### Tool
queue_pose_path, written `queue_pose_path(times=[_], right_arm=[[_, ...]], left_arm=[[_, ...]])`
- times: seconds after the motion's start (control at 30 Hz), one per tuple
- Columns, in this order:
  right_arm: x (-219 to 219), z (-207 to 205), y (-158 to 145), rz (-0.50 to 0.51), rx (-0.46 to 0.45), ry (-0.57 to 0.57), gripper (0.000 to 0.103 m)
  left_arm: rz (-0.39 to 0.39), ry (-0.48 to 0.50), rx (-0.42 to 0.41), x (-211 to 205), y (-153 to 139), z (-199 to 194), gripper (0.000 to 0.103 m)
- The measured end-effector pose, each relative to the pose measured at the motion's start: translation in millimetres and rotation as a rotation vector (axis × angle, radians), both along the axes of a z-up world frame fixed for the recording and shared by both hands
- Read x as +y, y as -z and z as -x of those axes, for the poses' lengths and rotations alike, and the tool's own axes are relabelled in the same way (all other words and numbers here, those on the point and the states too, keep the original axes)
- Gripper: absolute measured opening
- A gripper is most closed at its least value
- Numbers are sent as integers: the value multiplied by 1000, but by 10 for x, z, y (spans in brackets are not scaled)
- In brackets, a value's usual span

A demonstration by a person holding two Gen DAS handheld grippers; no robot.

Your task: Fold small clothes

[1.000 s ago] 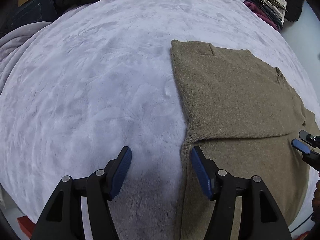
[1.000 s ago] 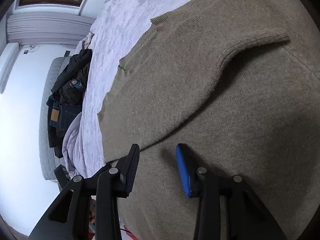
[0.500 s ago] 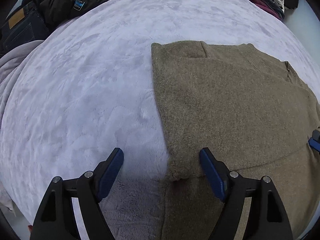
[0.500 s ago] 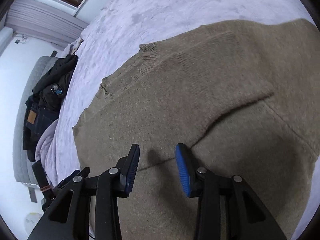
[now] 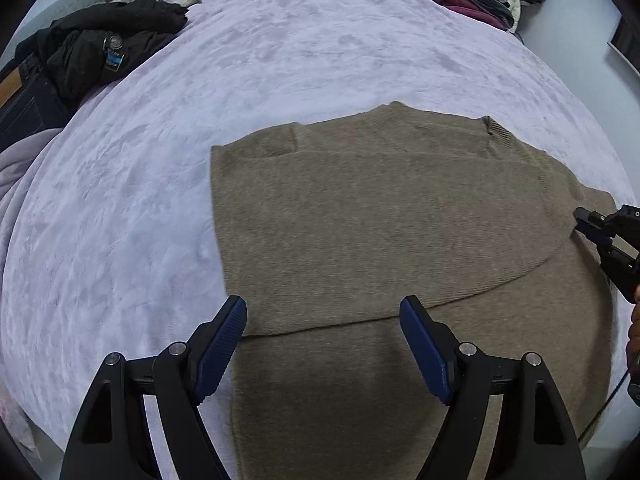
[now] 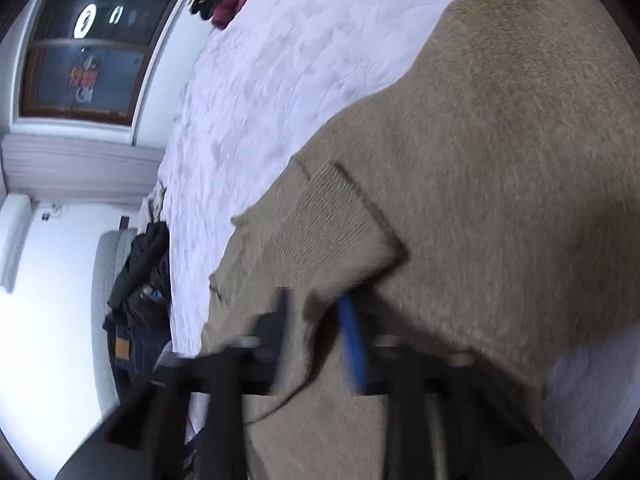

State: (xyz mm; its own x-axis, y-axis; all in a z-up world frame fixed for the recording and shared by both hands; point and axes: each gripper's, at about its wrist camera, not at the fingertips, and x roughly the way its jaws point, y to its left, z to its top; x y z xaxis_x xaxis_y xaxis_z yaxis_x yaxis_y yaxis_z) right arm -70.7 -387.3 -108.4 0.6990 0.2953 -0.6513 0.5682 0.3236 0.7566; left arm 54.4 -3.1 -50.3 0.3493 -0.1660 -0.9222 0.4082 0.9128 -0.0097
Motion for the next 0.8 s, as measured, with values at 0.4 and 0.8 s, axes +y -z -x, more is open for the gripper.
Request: queue_pose_path(times=[0.4,0.8], right_arm=[[60,492,-21,5,59,-36,24],[-17,948,-86,-15,29,-13,40]], left_arm=[[-52,121,127,-640,237,285,80],[-91,219,149,-1248,302,457,80]])
